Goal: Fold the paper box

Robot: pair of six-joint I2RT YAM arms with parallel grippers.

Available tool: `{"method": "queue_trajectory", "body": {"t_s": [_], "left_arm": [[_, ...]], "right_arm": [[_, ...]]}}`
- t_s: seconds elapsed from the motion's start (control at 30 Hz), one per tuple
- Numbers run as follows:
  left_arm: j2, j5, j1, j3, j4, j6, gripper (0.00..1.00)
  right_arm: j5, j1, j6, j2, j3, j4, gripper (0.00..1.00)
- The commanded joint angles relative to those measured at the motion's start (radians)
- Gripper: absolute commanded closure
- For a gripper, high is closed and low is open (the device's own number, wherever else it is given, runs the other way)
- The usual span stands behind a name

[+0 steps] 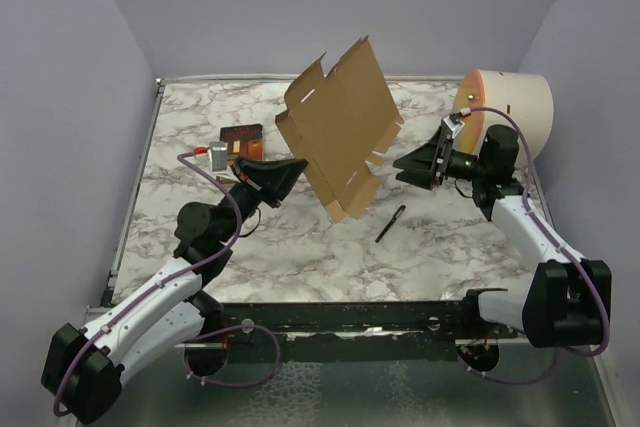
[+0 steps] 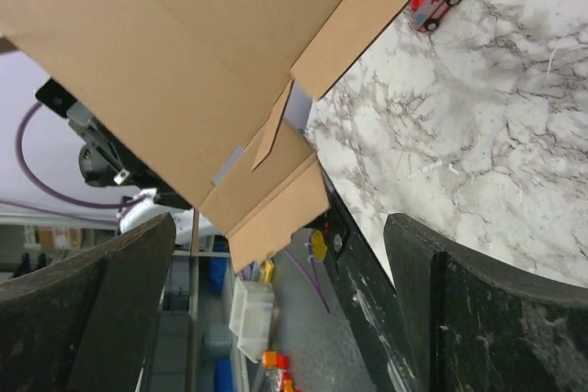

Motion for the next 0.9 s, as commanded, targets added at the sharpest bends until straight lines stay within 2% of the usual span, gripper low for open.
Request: {"method": "queue_trajectory", "body": {"t_s": [0.0, 0.3, 0.43, 0.87], "left_arm": [[0.007, 0.023, -0.044, 0.056, 0.099, 0.029, 1.00], [0.026, 0.012, -0.103, 0.080, 0.149, 0.021, 1.00], [0.035, 0.011, -0.122, 0.088, 0.163, 0.017, 1.00], [0.022, 0.002, -0.151, 0.091, 0.179, -0.005, 1.00]], "right_arm": [[0.049, 0.005, 0.163, 0.010, 0.042, 0.168, 0.03], [0.088, 0.005, 0.234, 0.013, 0.079, 0.259, 0.05], [0.091, 0.004, 0.274, 0.012, 0.092, 0.306, 0.09], [0.134, -0.031, 0.372, -0.011, 0.055, 0.389, 0.46]]}}
